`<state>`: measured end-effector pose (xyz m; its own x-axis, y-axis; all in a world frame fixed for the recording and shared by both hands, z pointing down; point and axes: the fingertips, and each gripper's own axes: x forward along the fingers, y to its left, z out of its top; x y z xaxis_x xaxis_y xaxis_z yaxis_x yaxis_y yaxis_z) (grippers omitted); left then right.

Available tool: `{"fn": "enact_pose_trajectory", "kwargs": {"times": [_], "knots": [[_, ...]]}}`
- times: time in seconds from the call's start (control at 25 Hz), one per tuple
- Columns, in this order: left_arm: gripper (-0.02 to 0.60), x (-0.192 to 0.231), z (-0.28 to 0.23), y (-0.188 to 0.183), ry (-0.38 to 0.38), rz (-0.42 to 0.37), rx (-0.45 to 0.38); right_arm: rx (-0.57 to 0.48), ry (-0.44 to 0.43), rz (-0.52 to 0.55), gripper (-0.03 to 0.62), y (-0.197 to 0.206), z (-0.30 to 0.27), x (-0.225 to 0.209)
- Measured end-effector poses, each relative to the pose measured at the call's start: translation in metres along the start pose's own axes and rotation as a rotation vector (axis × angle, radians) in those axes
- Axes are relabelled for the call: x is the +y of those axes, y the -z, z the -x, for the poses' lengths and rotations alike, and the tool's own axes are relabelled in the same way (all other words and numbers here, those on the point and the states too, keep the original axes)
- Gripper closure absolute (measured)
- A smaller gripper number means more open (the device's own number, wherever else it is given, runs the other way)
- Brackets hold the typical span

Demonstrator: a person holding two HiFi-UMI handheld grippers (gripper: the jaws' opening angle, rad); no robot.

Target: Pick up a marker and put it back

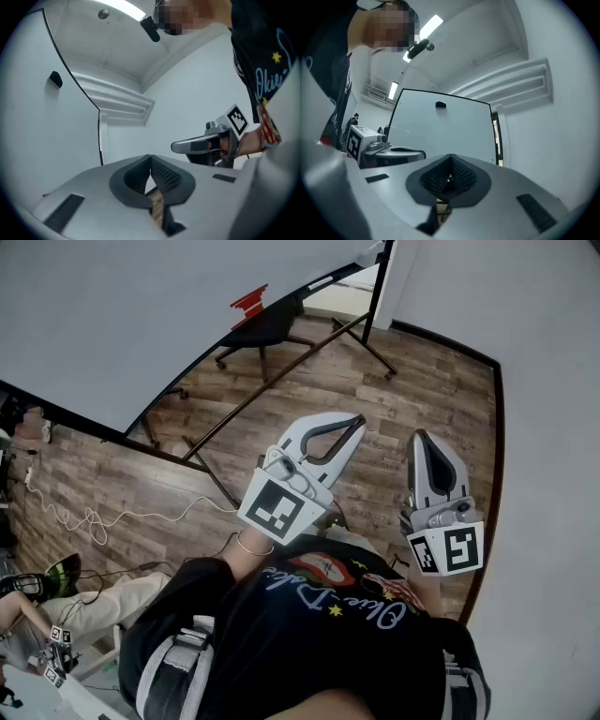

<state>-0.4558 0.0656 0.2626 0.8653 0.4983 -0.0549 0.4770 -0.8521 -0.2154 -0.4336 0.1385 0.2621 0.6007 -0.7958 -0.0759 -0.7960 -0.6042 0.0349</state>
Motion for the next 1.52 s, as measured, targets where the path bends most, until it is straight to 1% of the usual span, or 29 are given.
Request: {"fn": "enact_pose_trajectory", "kwargs": {"times": [0.16,0.32,0.64,0.76,0.92,1.08,1.2,1.28,1.32,1.44,1.52], "knots": [[0.577,0.004,-0.003,0.001,0.009,-0.007,-0.006,0.001,0.007,0.004,0.594,0.002,-0.003,-0.002],[0.577,0.010,-0.003,0.003,0.010,0.020,-0.009,-0.021,0.024,-0.035,0.594,-0.002,-0.005,-0.006],[0.577,0.018,-0.002,0.013,0.031,0.021,-0.003,-0.048,0.057,-0.075,0.594,-0.001,-0.007,-0.013],[0.577,0.022,0.002,0.014,0.040,0.021,-0.011,-0.046,0.068,-0.067,0.594,-0.002,-0.009,-0.014],[0.578,0.035,0.006,0.017,0.045,0.054,-0.021,-0.053,0.112,-0.051,0.594,-0.007,-0.013,-0.016],[0.577,0.038,0.007,0.019,0.059,0.054,-0.028,-0.044,0.132,-0.057,0.594,-0.005,-0.011,-0.015],[0.577,0.037,0.008,0.021,0.081,0.020,-0.029,-0.054,0.145,-0.058,0.594,-0.005,-0.008,-0.016],[0.578,0.038,0.011,0.021,0.095,-0.024,-0.020,-0.054,0.127,-0.064,0.594,-0.005,-0.010,-0.011],[0.577,0.038,0.014,0.022,0.096,-0.033,-0.018,-0.052,0.123,-0.066,0.594,-0.005,-0.009,-0.008],[0.578,0.041,0.019,0.023,0.085,0.005,-0.035,-0.049,0.134,-0.059,0.594,-0.005,-0.009,-0.001],[0.577,0.043,0.019,0.025,0.087,0.017,-0.030,-0.047,0.124,-0.065,0.594,-0.007,-0.011,0.002]]}}
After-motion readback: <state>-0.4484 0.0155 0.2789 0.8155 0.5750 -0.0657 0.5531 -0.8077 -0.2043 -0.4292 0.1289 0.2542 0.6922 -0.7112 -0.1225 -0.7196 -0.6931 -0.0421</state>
